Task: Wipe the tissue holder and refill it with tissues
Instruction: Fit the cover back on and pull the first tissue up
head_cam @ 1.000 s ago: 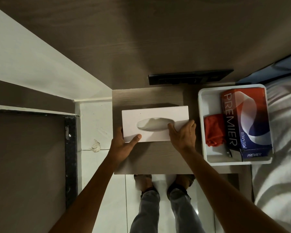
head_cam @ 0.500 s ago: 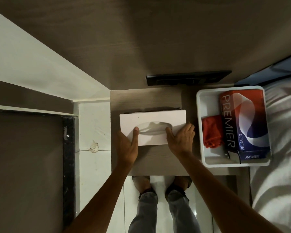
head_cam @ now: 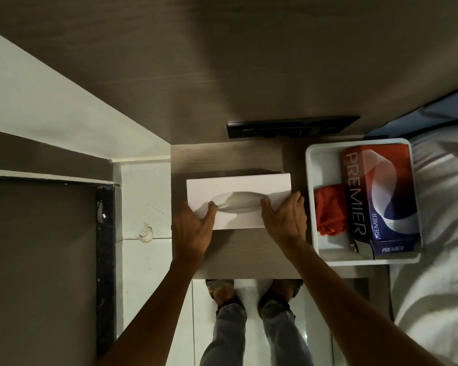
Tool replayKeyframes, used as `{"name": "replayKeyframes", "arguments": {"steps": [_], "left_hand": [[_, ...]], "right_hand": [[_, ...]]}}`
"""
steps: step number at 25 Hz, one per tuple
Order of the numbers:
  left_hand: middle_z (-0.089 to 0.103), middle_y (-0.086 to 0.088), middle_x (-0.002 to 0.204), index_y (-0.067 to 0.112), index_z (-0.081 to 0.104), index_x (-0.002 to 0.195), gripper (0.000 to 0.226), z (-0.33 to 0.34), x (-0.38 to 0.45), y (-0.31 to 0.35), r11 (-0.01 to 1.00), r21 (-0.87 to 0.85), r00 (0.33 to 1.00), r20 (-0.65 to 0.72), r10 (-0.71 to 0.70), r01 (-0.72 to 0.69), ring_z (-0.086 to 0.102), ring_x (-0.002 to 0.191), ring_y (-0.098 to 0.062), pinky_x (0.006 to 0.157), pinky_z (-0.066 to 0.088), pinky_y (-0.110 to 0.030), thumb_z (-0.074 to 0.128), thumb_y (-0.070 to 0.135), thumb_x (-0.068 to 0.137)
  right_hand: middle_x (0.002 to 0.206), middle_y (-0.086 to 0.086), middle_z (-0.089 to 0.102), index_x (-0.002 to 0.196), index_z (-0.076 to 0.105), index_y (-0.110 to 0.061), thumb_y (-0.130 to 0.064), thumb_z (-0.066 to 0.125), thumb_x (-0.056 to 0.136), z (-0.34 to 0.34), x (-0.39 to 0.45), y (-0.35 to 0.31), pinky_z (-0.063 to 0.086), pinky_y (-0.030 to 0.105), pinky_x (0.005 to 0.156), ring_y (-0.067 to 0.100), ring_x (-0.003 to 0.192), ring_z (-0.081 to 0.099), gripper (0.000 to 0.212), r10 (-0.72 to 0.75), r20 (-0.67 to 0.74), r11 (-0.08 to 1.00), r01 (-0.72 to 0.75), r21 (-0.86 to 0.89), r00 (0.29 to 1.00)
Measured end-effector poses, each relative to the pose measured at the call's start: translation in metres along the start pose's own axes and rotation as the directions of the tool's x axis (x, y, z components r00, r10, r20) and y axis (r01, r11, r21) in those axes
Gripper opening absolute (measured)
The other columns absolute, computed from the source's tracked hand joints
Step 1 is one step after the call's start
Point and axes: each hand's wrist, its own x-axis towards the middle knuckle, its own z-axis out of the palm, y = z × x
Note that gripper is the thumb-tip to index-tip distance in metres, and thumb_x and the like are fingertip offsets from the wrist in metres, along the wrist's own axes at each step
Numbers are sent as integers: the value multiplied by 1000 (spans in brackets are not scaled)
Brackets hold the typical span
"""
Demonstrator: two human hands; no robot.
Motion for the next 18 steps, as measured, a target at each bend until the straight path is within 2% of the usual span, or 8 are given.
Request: {"name": "replayKeyframes", "arguments": {"steps": [2,7,13,15,18], "left_hand": [[70,-13,120,10,57,127,66,0,2,0,1000,17,1000,14,15,-16,73,106,-37,89,61,-46,67,64,90],[71,-12,121,11,58,128,69,-1,5,-1,998,45,999,9,35,-36,73,105,-36,91,64,-50,64,68,90],[69,-13,129,13,52,135,71,4,1,-1,997,7,996,-55,77,-76,72,112,-37,93,63,-48,62,69,92],[69,-14,129,13,51,135,72,6,1,-2,996,15,993,-75,87,-86,72,113,-38,94,63,-51,60,70,92],[70,-13,127,14,51,134,70,8,2,-3,997,-9,993,-87,78,-80,73,110,-37,91,62,-46,61,70,92]], "right_hand": [[152,20,43,159,17,-2,-62,58,93,0,3,1,45,48,107,39,135,50,98,4,8,1000,-4,-23,1000],[147,18,48,159,17,-4,-66,57,91,-5,7,1,50,46,99,37,129,55,100,-23,14,998,24,-66,1000],[140,17,50,150,28,-6,-62,55,94,-8,10,-2,53,45,93,36,123,57,84,-81,2,988,81,-129,997],[138,15,51,148,29,-8,-62,54,95,-9,10,-3,53,43,91,34,121,58,80,-97,-9,986,95,-135,995],[137,15,52,146,32,-10,-63,54,94,-9,12,-5,55,45,91,34,120,59,78,-106,-23,983,101,-151,994]]}}
